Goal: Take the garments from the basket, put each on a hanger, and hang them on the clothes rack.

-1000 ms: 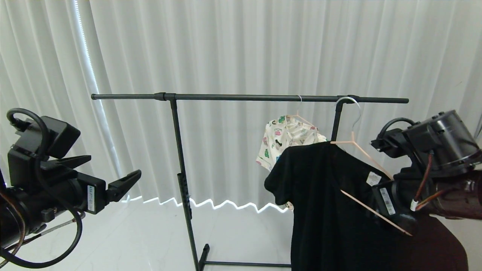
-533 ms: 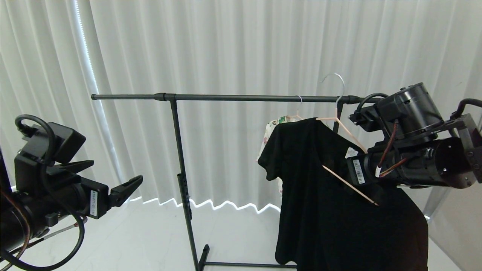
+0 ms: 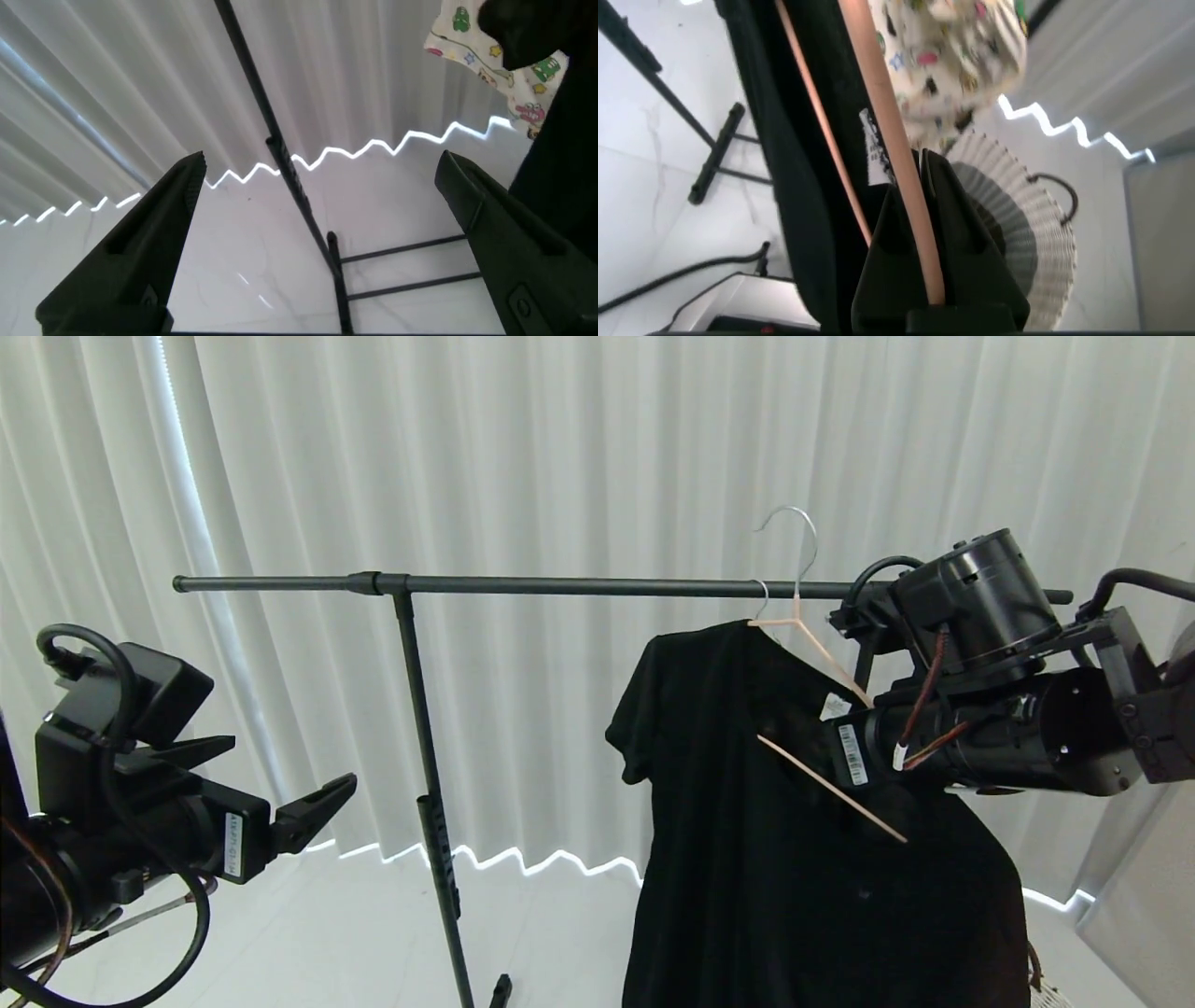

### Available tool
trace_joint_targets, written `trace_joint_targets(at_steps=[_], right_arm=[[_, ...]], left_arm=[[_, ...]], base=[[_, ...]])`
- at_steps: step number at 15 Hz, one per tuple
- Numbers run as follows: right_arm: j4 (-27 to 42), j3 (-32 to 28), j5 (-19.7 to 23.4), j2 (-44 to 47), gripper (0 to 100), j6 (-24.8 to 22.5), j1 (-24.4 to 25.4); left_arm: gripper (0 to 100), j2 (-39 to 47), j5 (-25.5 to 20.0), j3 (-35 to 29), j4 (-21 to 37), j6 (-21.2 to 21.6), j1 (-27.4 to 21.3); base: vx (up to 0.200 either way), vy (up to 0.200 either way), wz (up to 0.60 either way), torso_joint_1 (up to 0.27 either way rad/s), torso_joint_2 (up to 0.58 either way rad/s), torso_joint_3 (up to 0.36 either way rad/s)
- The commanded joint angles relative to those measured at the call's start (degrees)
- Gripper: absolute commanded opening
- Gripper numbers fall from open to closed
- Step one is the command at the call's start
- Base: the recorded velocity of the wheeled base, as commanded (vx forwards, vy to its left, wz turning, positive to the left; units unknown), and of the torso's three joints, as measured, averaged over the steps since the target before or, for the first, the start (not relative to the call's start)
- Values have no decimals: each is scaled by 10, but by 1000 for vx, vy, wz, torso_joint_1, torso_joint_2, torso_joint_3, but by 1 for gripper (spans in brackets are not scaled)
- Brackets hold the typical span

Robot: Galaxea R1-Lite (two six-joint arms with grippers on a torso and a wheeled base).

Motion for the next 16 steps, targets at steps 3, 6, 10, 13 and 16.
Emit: trace_joint_targets(at_steps=[3, 6, 10, 13, 16], right_arm=[[0, -26, 0, 30, 0, 4, 11], [1, -25, 0, 34, 0, 5, 11], [0, -24, 0, 43, 0, 5, 11], [0, -25, -1, 48, 0, 5, 12], [1, -24, 0, 57, 0, 5, 19]], left_arm=[[100, -2, 0, 1, 0, 0, 0], [100, -3, 0, 1, 0, 0, 0], [100, -3, 0, 1, 0, 0, 0], [100, -3, 0, 4, 0, 0, 0], [100, -11, 0, 14, 0, 0, -8]], base=[[200, 0, 0, 2, 2, -1], [200, 0, 0, 4, 1, 4], [200, 0, 0, 2, 0, 2], [200, 0, 0, 2, 1, 1], [67, 0, 0, 2, 1, 2]])
